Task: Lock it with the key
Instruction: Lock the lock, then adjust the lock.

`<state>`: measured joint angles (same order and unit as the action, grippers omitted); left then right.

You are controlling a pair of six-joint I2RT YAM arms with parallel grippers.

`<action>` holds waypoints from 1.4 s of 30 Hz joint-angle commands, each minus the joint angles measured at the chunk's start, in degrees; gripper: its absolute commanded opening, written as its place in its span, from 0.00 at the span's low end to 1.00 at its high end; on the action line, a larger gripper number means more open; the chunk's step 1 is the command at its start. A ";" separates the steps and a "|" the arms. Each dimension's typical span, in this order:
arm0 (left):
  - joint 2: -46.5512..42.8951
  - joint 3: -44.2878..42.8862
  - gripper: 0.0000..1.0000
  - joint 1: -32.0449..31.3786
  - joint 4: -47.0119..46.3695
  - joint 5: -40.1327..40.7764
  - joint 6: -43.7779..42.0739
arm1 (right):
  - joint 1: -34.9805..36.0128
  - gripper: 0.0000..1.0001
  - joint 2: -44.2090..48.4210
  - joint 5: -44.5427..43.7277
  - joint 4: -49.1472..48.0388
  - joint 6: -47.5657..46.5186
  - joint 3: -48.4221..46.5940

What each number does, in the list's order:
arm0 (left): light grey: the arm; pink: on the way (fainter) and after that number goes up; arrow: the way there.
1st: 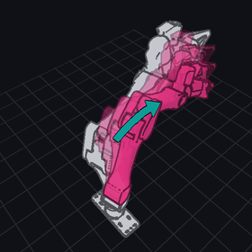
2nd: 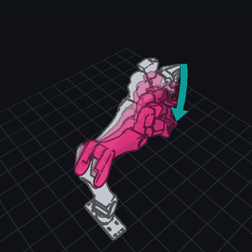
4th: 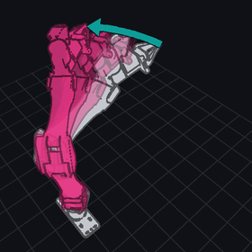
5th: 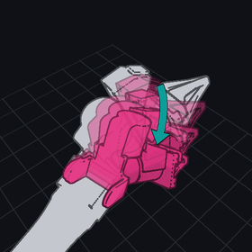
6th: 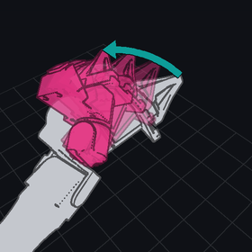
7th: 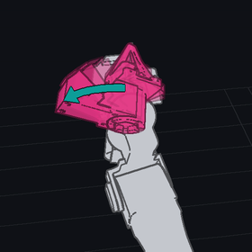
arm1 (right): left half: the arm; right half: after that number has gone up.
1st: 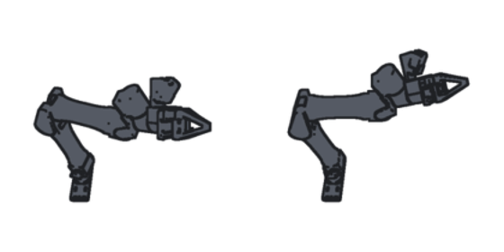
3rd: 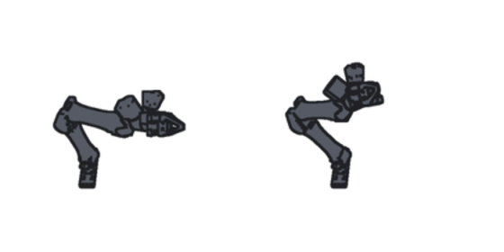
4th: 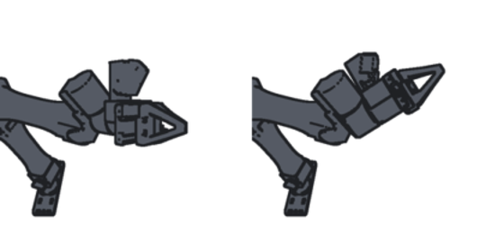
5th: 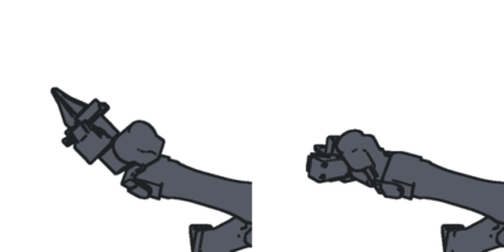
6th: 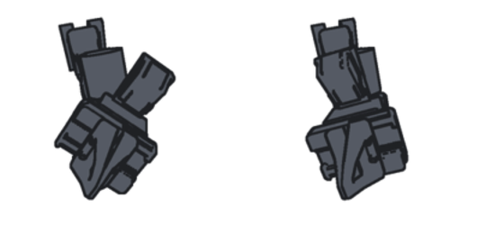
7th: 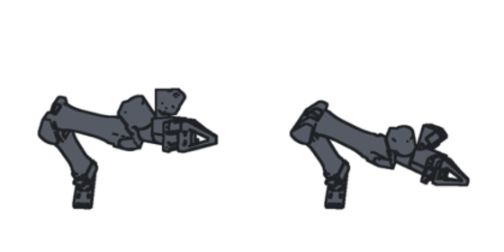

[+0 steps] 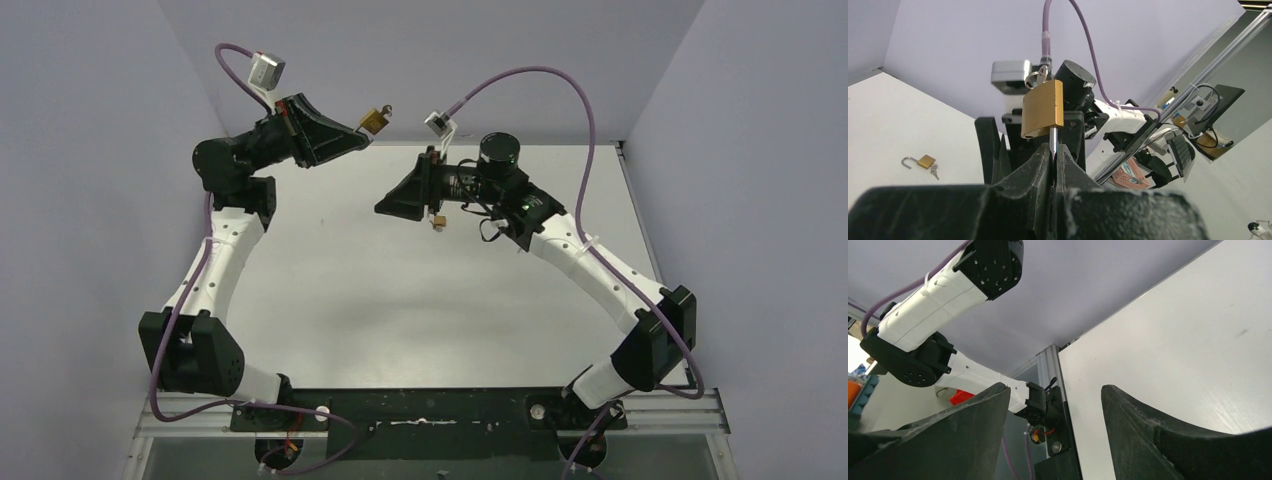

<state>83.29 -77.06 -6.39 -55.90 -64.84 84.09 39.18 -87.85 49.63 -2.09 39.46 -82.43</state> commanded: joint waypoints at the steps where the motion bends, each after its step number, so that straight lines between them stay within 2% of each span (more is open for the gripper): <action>1: -2.37 -2.65 0.00 0.24 -0.53 1.17 -1.13 | -2.45 0.70 6.86 1.61 -5.72 -3.74 -0.45; 3: -2.41 -2.75 0.00 0.24 -0.53 0.31 -0.92 | -3.50 0.77 8.88 -0.22 -8.14 -6.55 1.12; 6: -2.50 -2.84 0.00 0.24 -0.10 -1.03 -0.80 | -5.56 0.95 12.06 -1.84 -16.11 -8.44 4.60; 8: -2.46 -2.64 0.00 0.24 -0.16 -2.52 -0.48 | -6.99 0.99 11.06 1.26 -18.75 -7.68 2.75; 10: -2.60 -2.12 0.00 0.24 -0.47 -3.56 -0.26 | -7.91 0.99 8.40 5.50 -20.11 -5.91 -0.77; 13: -2.61 -1.65 0.00 0.25 -1.74 -4.70 0.84 | -8.94 0.99 5.82 6.59 -25.85 -4.17 -2.61; 22: -1.32 -1.72 0.00 0.24 -7.22 -5.80 7.07 | -9.72 0.99 -4.28 11.33 -35.08 2.96 -12.26; 30: 0.08 -1.61 0.00 0.24 -10.06 -5.88 9.49 | -7.76 0.98 -9.17 14.86 -38.01 8.68 -18.07; 37: 0.71 -1.55 0.00 0.24 -10.66 -5.80 9.86 | -6.92 0.91 -11.76 16.48 -38.91 11.56 -21.25; 42: 1.18 -1.70 0.00 0.25 -10.64 -5.67 9.95 | -6.85 0.80 -13.61 17.48 -39.14 14.21 -23.93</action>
<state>84.49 -77.08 -6.39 -63.29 -71.68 93.69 32.25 -100.51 65.73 -37.47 50.68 -102.96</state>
